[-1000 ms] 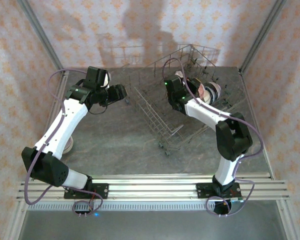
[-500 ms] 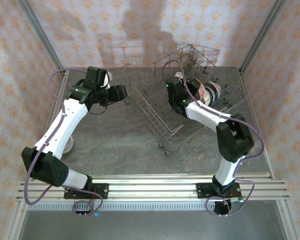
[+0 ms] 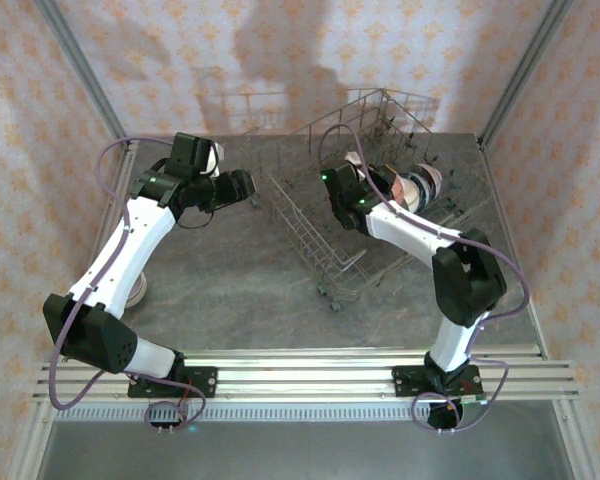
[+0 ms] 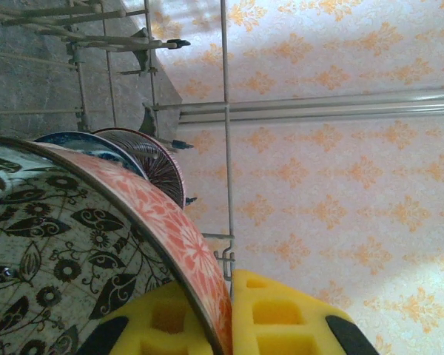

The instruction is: Load the bowls into the dish rack

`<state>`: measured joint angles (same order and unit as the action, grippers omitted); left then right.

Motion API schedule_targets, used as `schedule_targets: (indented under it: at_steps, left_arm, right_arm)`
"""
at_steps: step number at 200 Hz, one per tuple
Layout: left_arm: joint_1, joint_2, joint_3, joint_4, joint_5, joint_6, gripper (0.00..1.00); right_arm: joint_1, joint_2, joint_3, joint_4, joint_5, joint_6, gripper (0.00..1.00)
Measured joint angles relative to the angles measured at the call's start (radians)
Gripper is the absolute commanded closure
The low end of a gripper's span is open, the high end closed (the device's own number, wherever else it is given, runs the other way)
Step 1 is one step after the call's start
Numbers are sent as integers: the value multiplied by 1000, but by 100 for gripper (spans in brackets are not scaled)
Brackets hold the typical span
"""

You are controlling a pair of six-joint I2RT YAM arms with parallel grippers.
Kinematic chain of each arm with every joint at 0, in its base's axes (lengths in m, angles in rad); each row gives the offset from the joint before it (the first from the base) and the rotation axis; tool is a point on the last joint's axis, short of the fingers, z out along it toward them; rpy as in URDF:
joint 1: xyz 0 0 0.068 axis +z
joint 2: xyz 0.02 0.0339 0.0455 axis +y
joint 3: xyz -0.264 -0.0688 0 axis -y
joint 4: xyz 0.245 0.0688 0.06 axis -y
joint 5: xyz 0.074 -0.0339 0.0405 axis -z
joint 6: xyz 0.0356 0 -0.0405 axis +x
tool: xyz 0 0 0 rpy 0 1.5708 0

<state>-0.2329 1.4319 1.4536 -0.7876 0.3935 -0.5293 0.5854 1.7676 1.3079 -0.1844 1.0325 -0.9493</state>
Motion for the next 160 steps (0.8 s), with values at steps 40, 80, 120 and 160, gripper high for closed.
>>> schedule_targets:
  at_steps: [40, 80, 120, 160]
  left_arm:
    - [0, 0, 0, 0, 0, 0, 33]
    - [0, 0, -4, 0, 0, -1, 33]
    - [0, 0, -4, 0, 0, -1, 33]
    - [0, 0, -5, 0, 0, -1, 33]
  right_arm:
    - [2, -19, -6, -4, 1, 8, 100]
    - [5, -30, -43, 6, 8, 3, 100]
    - [23, -31, -74, 58, 19, -9, 100]
    - [27, -29, -76, 65, 36, -11, 100]
